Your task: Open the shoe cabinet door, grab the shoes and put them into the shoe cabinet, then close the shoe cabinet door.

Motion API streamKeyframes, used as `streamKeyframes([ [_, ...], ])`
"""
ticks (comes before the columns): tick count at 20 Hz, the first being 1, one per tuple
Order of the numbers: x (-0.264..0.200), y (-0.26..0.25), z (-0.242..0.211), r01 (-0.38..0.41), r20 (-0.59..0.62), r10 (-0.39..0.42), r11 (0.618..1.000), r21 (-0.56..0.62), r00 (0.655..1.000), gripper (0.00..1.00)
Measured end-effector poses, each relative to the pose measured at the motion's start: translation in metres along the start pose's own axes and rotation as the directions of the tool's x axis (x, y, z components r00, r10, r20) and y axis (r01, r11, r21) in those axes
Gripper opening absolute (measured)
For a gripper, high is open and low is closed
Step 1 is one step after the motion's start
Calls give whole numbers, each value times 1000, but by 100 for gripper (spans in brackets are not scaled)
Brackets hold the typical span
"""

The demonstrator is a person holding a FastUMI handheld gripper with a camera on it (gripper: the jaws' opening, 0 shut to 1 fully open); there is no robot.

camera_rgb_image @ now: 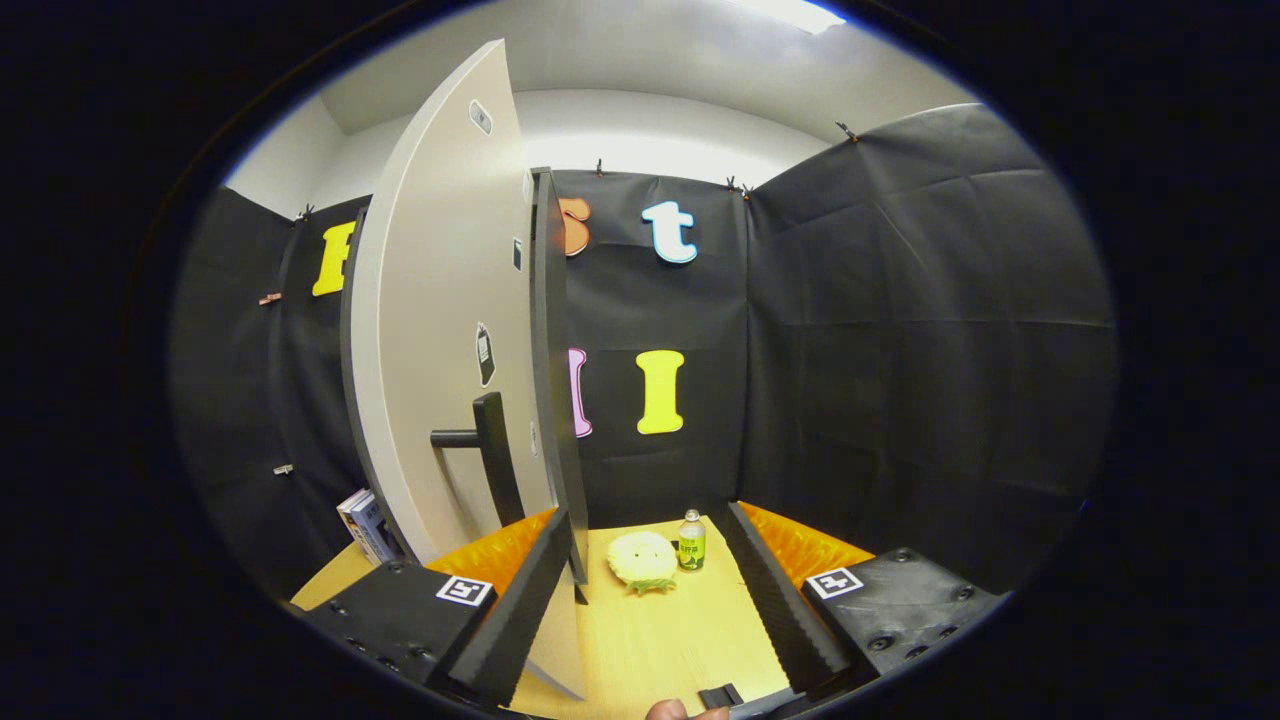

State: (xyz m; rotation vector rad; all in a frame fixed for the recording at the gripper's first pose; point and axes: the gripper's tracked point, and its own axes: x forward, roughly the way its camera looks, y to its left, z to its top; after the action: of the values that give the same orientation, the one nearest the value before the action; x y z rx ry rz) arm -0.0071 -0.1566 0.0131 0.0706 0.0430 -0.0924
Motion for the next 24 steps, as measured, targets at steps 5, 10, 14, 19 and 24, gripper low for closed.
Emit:
streamKeyframes([
  [5,-8,31,-2,-18,-11,19,1000,9,1000,97],
  [10,-16,81,-6,2,-13,-2,1000,22,1000,97],
  [14,-17,121,-7,-14,3,14,1000,6,1000,97],
  [19,-10,167,-12,-37,-8,37,999,11,999,98],
  [24,2,206,-14,-67,-19,68,997,44,998,98],
])
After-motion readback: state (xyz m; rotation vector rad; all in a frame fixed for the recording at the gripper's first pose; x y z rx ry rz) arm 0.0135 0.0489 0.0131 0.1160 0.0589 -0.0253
